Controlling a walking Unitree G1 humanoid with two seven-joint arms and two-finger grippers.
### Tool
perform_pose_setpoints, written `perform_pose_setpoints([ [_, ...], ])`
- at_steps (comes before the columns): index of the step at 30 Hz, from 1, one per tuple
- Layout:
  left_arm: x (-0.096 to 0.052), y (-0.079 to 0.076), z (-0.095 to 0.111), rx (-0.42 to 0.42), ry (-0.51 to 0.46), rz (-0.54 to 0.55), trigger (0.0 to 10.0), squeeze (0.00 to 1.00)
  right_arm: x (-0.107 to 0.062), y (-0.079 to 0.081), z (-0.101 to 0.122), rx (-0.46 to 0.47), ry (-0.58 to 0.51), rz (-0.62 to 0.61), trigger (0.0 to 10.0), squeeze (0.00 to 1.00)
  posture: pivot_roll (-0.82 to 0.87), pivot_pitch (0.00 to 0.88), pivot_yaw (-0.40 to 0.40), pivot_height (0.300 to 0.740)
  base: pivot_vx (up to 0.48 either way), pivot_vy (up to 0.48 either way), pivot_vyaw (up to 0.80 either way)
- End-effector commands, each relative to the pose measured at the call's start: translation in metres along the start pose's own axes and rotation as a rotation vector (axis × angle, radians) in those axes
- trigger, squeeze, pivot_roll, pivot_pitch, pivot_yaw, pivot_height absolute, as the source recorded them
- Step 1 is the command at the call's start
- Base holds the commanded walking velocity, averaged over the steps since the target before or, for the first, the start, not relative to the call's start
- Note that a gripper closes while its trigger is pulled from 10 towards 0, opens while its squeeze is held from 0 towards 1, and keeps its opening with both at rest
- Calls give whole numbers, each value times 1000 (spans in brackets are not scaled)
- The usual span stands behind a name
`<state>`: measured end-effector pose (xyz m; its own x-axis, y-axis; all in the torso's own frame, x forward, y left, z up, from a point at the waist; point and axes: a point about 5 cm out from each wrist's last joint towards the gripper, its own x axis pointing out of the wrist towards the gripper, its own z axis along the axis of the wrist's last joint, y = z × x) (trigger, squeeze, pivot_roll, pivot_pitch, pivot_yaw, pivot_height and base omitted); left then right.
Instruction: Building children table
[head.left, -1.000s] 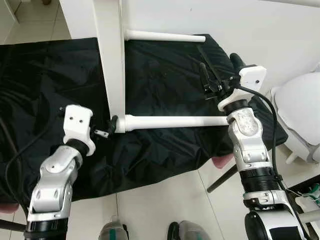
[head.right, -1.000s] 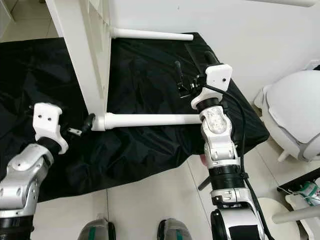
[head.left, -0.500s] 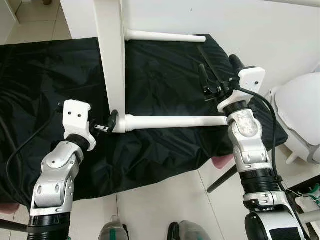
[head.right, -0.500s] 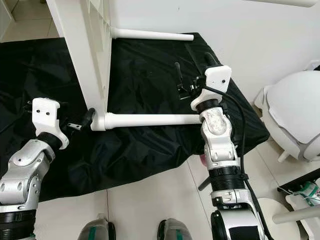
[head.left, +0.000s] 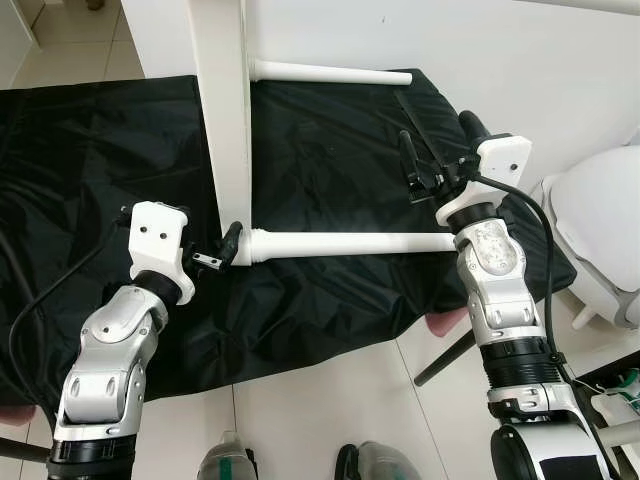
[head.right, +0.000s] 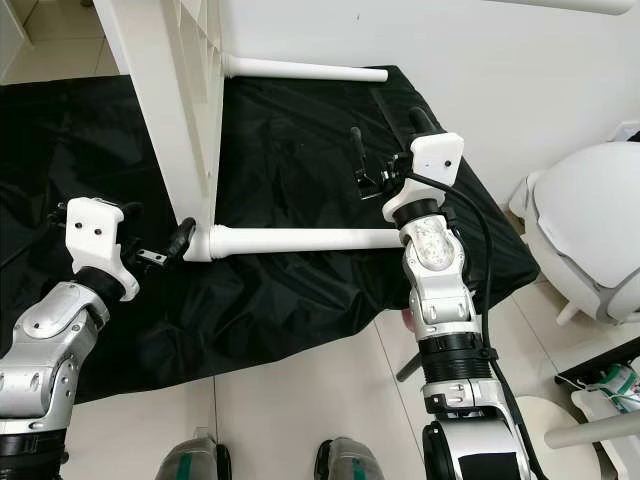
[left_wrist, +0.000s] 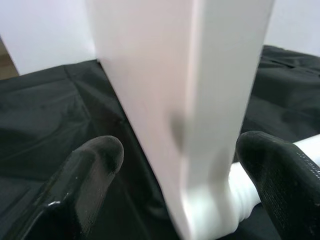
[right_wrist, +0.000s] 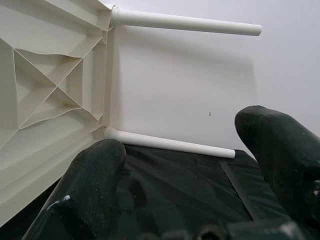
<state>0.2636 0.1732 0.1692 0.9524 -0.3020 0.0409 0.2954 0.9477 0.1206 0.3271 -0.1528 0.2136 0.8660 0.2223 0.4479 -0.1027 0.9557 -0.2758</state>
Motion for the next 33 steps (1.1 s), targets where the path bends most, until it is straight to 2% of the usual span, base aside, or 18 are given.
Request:
perform_pose_setpoints([
  [1,7,-9,6,13,-29,-72,10000,0,-2,1,-6,31,41,7,10000,0,39,23,-30,740,0,0,0],
  [7,18,-16,12,11,-53,-97,10000,0,-9,5,-20,89,122,45,10000,0,25,24,-18,740,0,0,0],
  [9,18,-16,12,11,-53,-97,10000,0,-9,5,-20,89,122,45,10000,0,25,24,-18,740,0,0,0],
  [12,27,-27,15,-12,-52,-115,10000,0,-23,13,-35,82,203,103,10000,0,4,24,1,740,0,0,0],
  [15,28,-30,15,-21,-48,-115,10000,0,-26,14,-37,77,217,112,10000,0,4,24,1,740,0,0,0],
  [18,38,-28,11,-17,-7,-10,10000,0,-28,17,-38,68,225,125,10000,0,-5,26,8,740,0,0,0],
  [20,42,-25,9,-46,8,56,10000,0,-28,17,-38,69,226,126,10000,0,-9,28,10,740,0,0,0],
  [23,47,-22,9,-82,18,118,10000,0,-29,17,-38,66,229,124,10000,0,-11,34,11,740,0,0,0],
  [27,52,-21,12,-80,17,166,10000,0,-30,17,-38,70,233,123,10000,0,-10,39,14,740,0,0,0],
  [31,62,-15,19,-116,30,315,10000,0,-35,22,-38,74,245,133,10000,0,-7,59,21,740,0,0,0],
  [33,62,-15,19,-116,30,315,10000,0,-35,22,-38,74,245,133,10000,0,-7,59,21,740,0,0,0],
])
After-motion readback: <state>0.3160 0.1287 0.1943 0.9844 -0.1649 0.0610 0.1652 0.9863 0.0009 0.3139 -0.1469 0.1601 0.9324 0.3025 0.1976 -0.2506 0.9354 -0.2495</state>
